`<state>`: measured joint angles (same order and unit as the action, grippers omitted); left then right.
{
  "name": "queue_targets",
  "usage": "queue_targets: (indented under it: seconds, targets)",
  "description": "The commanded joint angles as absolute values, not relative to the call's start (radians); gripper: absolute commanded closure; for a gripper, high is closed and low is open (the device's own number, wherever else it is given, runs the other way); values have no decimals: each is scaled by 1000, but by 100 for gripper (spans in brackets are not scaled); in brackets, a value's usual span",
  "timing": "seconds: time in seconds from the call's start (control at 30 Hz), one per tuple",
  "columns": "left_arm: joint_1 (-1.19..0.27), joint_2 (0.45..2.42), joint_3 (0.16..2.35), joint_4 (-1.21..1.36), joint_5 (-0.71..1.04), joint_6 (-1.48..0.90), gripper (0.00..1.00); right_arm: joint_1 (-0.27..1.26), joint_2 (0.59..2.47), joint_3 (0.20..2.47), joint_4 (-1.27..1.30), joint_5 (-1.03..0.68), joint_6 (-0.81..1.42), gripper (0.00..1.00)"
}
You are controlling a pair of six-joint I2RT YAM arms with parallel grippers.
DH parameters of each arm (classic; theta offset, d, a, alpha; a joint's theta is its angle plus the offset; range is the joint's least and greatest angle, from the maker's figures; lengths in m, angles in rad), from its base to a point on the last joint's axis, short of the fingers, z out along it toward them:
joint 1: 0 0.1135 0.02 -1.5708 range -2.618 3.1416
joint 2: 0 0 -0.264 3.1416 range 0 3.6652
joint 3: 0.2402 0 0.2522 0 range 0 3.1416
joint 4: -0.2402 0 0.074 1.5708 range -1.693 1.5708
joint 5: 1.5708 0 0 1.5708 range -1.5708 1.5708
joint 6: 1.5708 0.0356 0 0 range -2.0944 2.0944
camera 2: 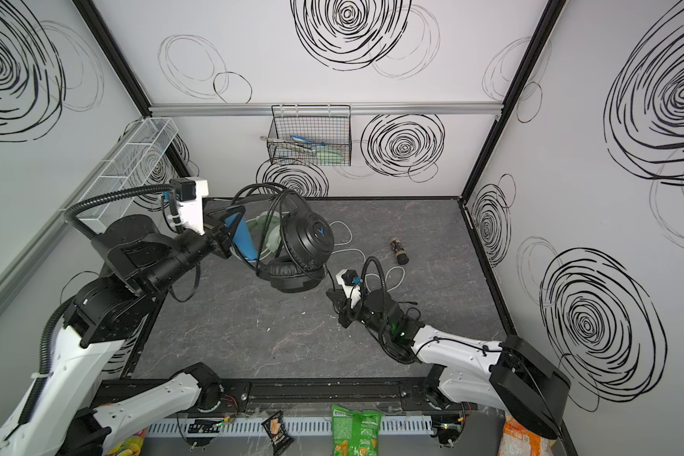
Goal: Wrap the headphones
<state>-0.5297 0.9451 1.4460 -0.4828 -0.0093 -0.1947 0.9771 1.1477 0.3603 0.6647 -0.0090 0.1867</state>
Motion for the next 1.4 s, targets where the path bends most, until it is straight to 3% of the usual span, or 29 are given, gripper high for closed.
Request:
queue_targets:
  seconds: [0.0,0.27,0.97,1.37]
  targets:
    - [-514,934,1447,-263,66,-332,100,1026,1199,402,706,55,204,93]
    - [-506,945,1407,-162,76,-424,100,1135,1324,513,726,105,187,95]
    - [-474,980,1242,4,-178,-514,100,1342,1483,721,586,264,125,99]
    - [-475,979,1126,41,-436,-302,100,1458,1444,799,468,389,38,99]
